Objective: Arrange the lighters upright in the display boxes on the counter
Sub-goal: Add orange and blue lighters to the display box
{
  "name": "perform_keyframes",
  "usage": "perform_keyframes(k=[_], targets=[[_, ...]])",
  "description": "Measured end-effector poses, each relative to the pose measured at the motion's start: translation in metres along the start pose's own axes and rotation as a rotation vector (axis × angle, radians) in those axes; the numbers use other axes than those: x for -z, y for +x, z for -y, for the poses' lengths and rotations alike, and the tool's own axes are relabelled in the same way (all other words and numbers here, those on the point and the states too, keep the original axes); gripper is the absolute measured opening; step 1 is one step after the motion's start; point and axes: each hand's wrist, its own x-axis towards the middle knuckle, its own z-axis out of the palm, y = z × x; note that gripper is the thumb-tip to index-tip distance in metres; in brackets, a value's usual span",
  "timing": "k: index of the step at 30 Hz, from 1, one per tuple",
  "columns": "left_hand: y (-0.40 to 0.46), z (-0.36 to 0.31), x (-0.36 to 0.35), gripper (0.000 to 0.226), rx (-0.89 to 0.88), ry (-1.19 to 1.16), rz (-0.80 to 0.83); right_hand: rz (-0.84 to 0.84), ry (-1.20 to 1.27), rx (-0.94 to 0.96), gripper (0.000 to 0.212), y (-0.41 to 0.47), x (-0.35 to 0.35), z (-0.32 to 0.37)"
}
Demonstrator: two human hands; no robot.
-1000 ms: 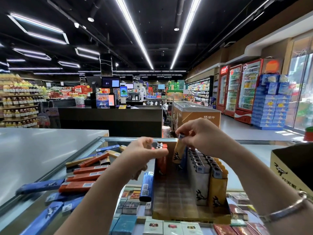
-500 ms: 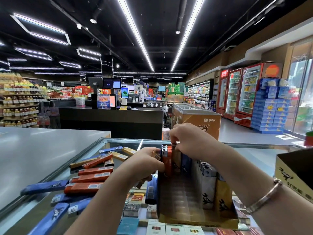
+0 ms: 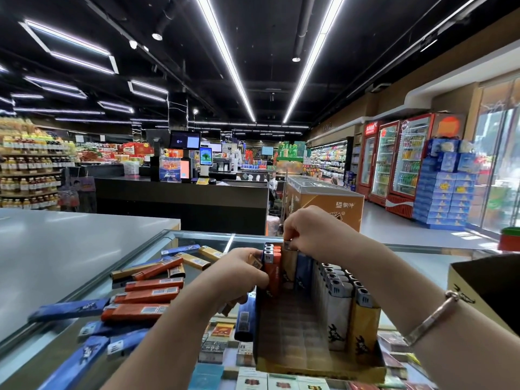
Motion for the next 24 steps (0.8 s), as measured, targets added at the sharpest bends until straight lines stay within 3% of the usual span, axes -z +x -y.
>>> perform_keyframes(k=[4, 11, 24], targets=[[-0.001, 0.000, 0.000, 0.029, 0.003, 0.003, 0.012, 0.025, -0.059, -0.003, 0.022, 0.005, 0.001, 0.007], [-0.003, -0.003, 0.000, 0.026, -0.007, -0.003, 0.001, 0.109, 0.072, -0.003, 0.018, -0.003, 0.005, 0.002], [-0.001, -0.002, 0.000, 0.029, -0.002, -0.004, 0.017, -0.029, -0.054, 0.018, 0.009, -0.003, -0.006, 0.003]])
